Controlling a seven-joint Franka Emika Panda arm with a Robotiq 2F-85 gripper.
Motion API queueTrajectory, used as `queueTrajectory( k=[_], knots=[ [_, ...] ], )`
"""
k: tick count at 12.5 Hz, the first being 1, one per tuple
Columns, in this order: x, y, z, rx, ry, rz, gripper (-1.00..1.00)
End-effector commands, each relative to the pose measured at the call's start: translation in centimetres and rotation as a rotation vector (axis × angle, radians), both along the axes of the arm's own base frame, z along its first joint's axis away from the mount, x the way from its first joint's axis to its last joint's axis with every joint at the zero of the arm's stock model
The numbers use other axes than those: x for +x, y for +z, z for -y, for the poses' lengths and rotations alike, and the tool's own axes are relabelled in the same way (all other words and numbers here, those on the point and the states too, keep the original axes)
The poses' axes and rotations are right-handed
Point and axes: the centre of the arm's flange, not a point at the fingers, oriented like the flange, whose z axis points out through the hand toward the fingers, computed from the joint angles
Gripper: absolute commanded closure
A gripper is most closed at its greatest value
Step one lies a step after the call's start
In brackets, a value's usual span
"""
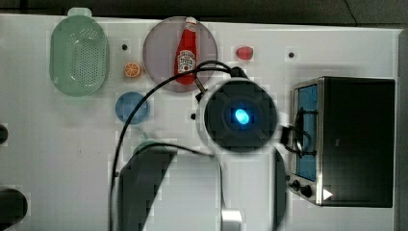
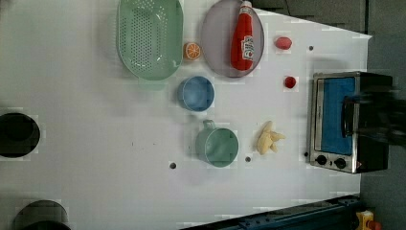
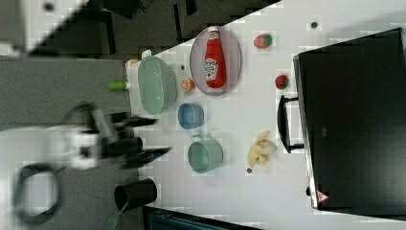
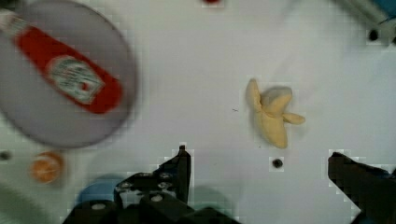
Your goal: Pick banana from oven and place on table.
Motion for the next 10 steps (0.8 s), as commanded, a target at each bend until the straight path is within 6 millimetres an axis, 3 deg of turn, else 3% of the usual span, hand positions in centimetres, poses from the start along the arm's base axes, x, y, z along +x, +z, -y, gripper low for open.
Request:
queueTrajectory(
  k=[1, 3, 4, 10],
  knots=[
    [-1.8, 7.9, 1.8, -0.01, 0.017, -0.016, -1.0],
    [-1.9, 10.9, 1.8, -0.014, 0.017, 0.013, -1.0],
    [-2.5, 11.4, 1.8, -0.012, 0.015, -0.014, -1.0],
    [-2.7, 11.2, 1.8, -0.011, 0.015, -0.036, -1.0]
  ],
)
